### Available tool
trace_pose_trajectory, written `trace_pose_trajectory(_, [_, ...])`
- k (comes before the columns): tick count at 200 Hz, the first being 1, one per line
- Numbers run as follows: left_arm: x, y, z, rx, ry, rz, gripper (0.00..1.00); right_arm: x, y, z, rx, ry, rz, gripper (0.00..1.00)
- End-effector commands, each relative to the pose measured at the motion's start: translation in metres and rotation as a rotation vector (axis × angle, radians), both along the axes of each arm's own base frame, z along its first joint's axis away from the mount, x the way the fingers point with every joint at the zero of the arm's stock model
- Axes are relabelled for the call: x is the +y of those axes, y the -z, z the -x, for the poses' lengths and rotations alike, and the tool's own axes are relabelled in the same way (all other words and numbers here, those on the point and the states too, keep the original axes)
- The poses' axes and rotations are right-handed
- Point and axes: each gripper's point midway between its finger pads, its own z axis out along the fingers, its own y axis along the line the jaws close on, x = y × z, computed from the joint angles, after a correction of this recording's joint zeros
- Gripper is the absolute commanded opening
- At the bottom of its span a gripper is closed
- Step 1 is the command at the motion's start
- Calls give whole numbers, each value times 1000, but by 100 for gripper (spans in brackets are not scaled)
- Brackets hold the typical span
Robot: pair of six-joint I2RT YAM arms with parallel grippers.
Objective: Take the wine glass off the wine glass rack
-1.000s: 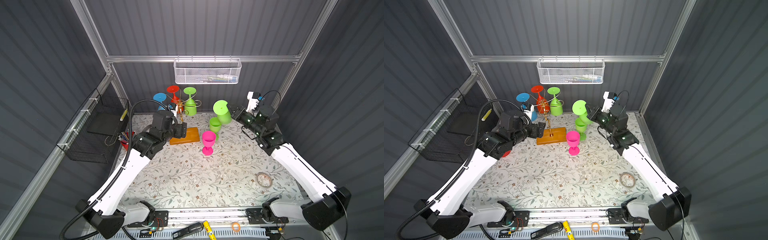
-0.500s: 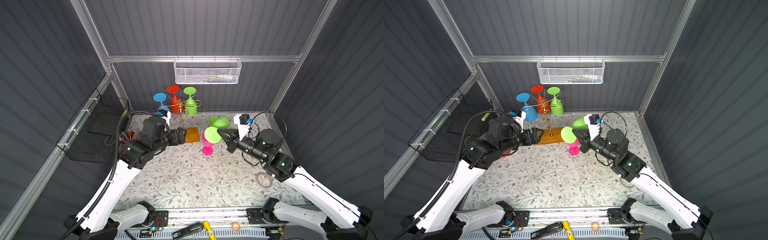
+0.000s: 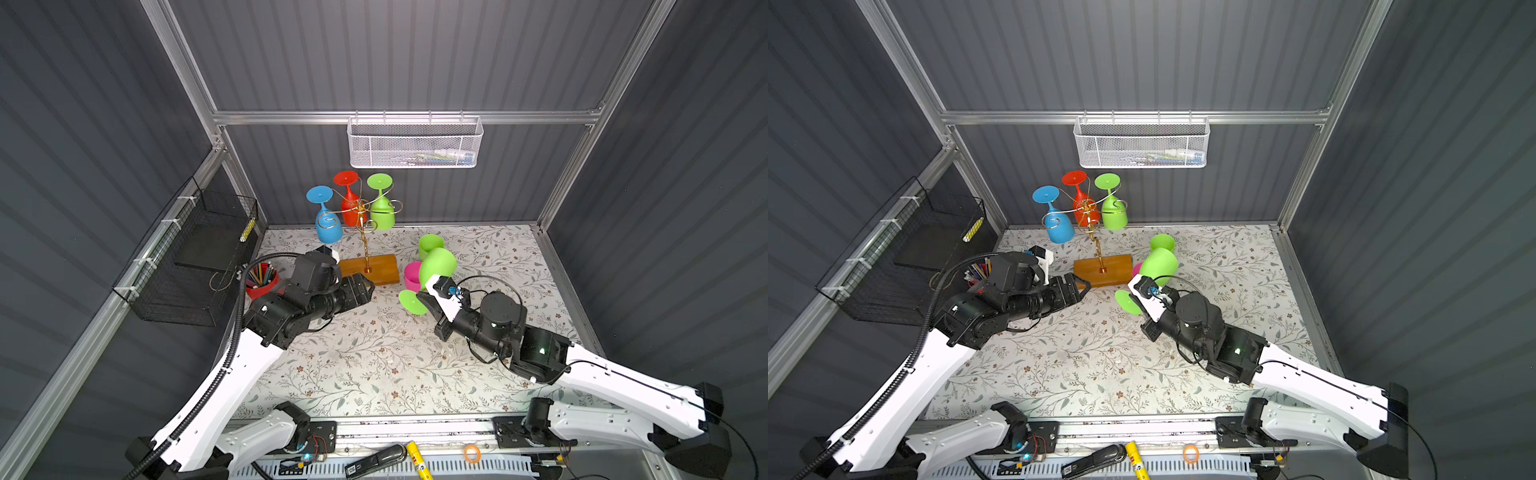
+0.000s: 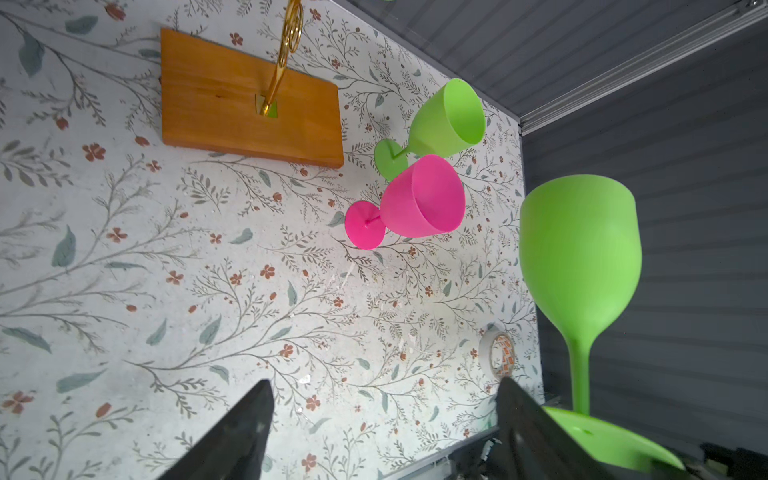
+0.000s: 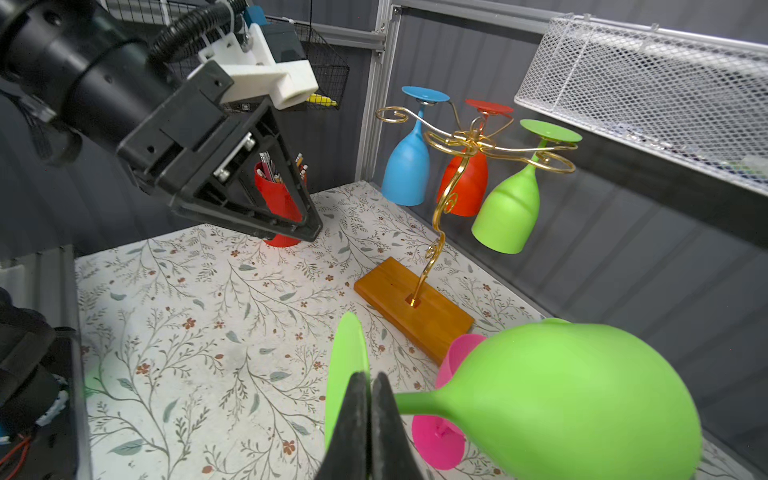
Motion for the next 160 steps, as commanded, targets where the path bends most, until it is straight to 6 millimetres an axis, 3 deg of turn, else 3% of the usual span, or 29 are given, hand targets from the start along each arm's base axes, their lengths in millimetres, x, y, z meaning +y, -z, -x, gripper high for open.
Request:
trace_pose_trajectory(1, [-5,4,5,95,-54,90,84,-2,-10,-4,-94,52,24,0])
trace_pose_trajectory(39, [-19,12,6,242,-88,168,81,6,-2,1,-146,55,93,0])
trace_pose_trajectory(100, [-14,13,3,364,-254,223,69,22,11,11,-238,56,192,0])
trace_pose_trajectory(160, [-30,24,5,503,-266,259,63,31,17,18,-297,51,239,0])
